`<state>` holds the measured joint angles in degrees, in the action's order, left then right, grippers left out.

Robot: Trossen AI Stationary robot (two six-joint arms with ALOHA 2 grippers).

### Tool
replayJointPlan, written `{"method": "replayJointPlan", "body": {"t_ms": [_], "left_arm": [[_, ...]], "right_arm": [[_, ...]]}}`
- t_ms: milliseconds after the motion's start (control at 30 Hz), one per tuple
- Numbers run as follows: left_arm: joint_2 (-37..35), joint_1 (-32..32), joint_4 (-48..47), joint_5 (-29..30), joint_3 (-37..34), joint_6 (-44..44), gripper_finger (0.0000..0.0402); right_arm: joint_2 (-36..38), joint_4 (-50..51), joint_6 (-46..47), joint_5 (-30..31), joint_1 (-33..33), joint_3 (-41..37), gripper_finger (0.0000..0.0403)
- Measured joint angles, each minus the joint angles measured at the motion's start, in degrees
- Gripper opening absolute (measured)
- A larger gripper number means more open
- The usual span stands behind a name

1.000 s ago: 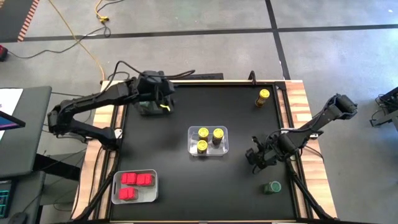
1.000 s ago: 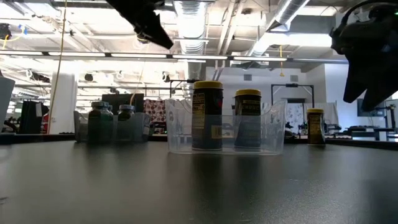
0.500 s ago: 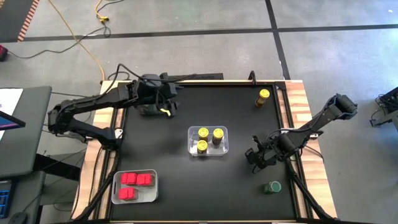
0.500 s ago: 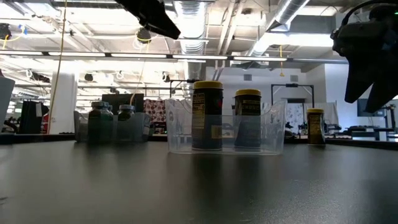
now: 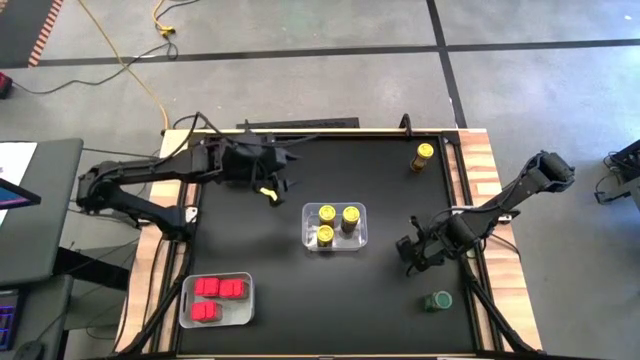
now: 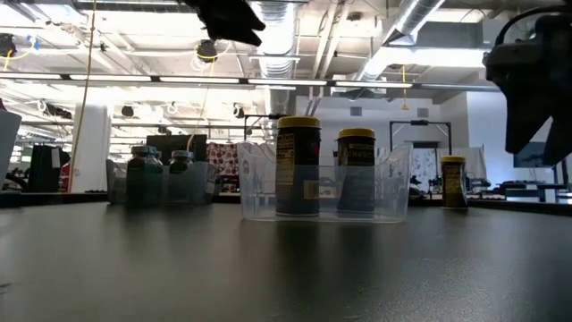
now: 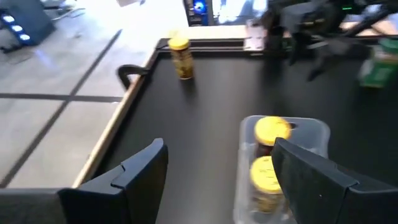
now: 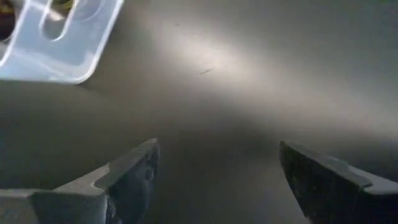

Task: Sort spices by type
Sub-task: Put the green seasoning bottle into the transparent bin

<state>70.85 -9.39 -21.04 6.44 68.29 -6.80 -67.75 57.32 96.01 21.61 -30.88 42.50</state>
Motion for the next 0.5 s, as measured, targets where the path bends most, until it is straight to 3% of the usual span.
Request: {"method": "replayJointPlan", "body": {"t_ms": [367,500], "left_arm": [[1.38,11.08,1.37,-0.17,-1.64,6.7,0.0275],[2.17,13.79,13.41,-6.16,-10.46,9.06,0.0275]], "right_arm": [[-0.02,3.92,4.28,-1.86,-6.19,0.74,0.0356],[-0.02,12.04,8.16,-2.27,-9.12,4.69,0.0356]]}}
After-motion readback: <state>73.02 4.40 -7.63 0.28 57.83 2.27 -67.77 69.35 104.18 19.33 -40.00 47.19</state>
